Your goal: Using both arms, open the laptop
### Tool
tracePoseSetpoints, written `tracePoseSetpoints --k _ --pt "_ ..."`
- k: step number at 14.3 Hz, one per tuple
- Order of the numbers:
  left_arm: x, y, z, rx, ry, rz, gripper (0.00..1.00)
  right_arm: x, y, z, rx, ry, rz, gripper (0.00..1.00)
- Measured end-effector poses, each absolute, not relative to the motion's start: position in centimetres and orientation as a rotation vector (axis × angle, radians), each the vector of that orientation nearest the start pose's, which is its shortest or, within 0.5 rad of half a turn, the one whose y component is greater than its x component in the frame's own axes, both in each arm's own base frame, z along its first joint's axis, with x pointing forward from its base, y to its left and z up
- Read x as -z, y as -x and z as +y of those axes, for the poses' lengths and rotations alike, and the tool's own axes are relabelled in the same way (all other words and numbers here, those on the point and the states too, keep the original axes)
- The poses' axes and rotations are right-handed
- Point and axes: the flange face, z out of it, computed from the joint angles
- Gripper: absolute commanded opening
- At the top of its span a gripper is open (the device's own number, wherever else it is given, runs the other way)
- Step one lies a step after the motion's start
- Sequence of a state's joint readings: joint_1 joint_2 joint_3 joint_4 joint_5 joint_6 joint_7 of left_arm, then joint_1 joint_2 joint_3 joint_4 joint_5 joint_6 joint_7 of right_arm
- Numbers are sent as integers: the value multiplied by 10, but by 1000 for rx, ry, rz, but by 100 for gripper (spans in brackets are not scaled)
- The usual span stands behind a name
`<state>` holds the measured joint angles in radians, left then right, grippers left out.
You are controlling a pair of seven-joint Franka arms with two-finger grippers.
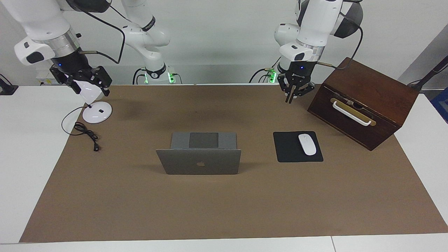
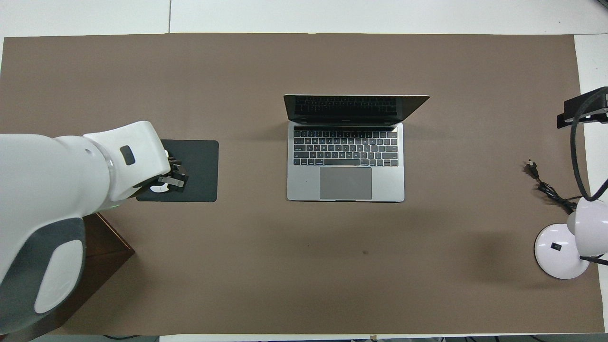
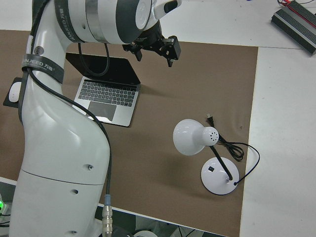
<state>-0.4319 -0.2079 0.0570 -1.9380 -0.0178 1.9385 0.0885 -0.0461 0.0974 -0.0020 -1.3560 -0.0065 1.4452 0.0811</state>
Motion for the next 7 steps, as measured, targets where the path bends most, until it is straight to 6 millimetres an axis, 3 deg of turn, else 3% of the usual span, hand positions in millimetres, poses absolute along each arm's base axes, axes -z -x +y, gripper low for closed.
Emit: tracePoseSetpoints --k 1,5,7 --pt "-600 -482 -178 294 3106 694 100 -657 -572 -29 -17 3142 207 97" --pt "-619 -488 -140 231 3124 576 100 -658 -572 -51 -14 3137 267 97" --pt "-622 -493 -120 223 3133 508 100 -659 -572 -52 -9 3136 268 97"
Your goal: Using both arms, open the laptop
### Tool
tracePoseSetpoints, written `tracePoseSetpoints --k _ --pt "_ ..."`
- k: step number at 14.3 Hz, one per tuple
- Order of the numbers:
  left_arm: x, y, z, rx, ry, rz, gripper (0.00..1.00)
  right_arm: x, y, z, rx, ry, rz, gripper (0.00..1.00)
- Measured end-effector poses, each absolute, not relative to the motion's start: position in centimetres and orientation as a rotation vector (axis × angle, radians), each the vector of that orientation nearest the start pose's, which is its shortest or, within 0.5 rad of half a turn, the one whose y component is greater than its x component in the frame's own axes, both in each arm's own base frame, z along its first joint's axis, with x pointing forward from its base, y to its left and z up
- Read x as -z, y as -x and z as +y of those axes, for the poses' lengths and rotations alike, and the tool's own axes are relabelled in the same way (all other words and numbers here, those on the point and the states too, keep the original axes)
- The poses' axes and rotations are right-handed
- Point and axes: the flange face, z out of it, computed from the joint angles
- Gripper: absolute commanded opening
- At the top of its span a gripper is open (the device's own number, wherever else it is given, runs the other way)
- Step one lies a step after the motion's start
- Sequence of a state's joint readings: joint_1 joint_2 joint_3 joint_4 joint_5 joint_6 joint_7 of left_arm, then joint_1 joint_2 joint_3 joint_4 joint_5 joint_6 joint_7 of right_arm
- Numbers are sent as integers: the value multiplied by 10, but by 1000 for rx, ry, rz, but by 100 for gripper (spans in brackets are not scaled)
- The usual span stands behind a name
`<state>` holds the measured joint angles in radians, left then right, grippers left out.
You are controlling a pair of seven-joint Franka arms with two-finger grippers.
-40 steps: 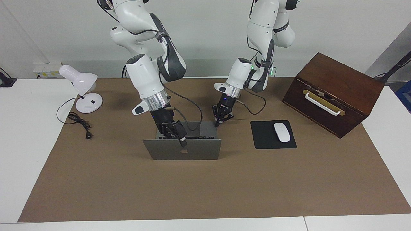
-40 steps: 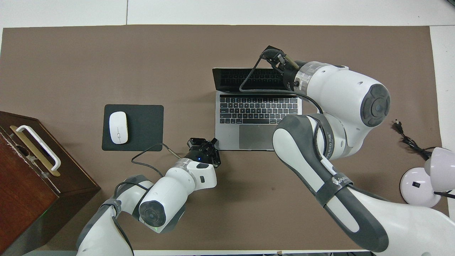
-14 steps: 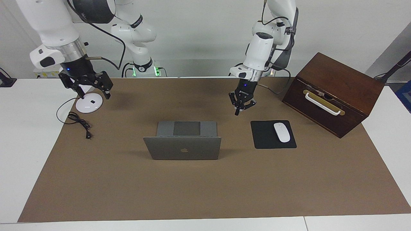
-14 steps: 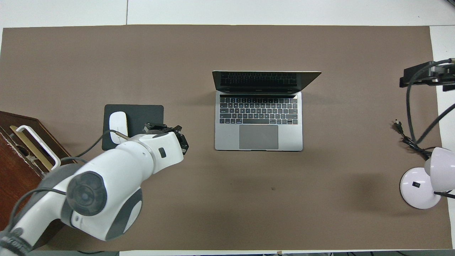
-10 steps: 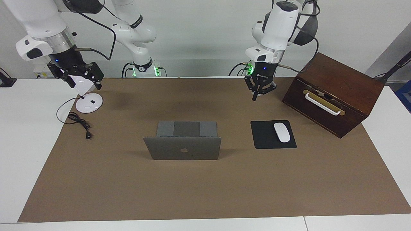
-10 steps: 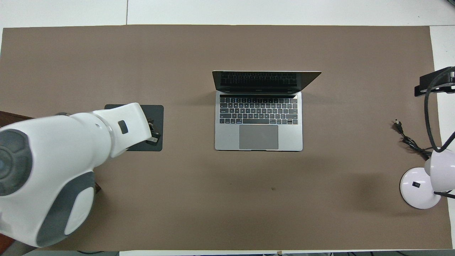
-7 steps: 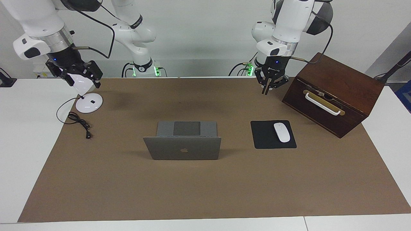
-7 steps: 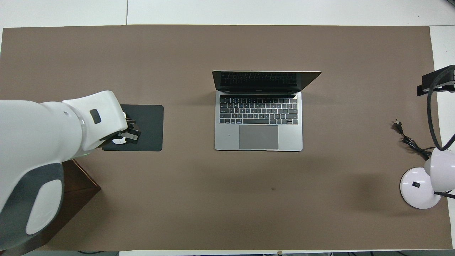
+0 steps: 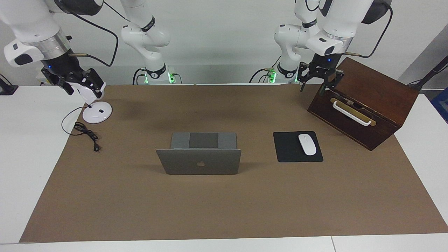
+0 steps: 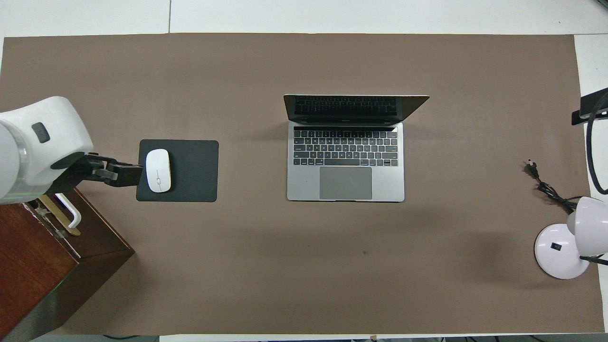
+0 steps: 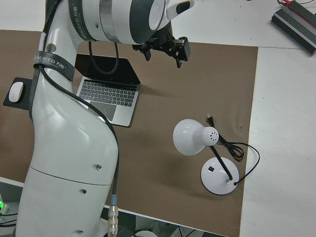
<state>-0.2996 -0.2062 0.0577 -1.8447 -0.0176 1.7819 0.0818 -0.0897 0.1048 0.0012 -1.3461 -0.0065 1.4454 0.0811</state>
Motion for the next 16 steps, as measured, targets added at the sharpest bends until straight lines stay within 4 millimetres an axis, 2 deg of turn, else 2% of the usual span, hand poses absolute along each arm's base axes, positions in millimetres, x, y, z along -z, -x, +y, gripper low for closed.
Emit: tracePoseSetpoints --k 5,8,12,16 --pt "-648 -500 -68 226 3148 345 100 -659 -573 -45 4 3123 227 97" --pt "-650 -503 -49 207 3154 272 100 -643 -570 -45 52 3121 222 97" --pt "-651 -512 -28 197 3156 200 100 -636 -563 -44 75 3122 211 97" --pt "-645 -527 -25 155 3160 177 100 -636 -562 -47 81 3123 212 97"
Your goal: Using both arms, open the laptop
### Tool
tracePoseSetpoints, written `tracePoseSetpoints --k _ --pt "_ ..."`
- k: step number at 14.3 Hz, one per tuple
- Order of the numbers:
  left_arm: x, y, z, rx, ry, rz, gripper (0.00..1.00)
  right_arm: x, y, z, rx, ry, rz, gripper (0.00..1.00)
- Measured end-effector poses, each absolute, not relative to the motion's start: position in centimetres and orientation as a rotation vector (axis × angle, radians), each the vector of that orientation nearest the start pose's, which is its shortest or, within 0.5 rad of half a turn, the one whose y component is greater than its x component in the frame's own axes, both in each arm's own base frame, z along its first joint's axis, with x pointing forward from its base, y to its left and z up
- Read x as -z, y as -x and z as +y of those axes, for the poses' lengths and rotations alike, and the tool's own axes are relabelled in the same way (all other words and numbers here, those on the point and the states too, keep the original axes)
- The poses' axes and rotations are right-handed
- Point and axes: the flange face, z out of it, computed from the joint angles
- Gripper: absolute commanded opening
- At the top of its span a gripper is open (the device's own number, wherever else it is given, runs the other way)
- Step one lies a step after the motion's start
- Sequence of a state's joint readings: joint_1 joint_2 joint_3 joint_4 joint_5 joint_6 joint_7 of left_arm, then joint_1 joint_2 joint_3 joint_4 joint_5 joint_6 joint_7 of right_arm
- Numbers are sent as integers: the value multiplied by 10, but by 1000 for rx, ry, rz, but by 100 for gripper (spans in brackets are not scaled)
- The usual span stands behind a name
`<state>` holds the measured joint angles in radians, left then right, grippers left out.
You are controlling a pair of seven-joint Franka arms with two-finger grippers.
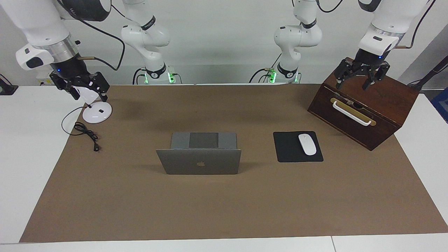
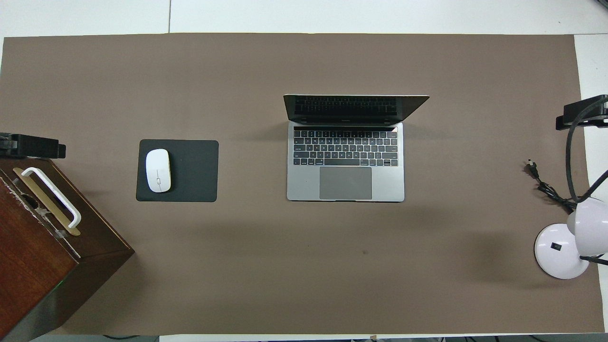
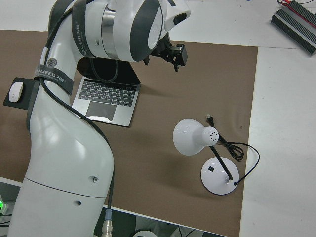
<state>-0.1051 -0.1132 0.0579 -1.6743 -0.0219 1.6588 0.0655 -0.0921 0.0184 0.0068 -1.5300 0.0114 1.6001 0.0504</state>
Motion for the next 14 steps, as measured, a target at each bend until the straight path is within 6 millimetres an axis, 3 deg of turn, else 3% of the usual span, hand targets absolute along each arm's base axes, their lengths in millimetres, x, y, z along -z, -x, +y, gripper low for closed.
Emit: tracePoseSetpoints --k 5,14 --pt "-629 -538 -24 107 3161 166 100 -636 -559 -52 74 3131 192 97" --pt "-629 -538 -23 109 3161 165 100 -636 -548 -54 8 3131 201 97"
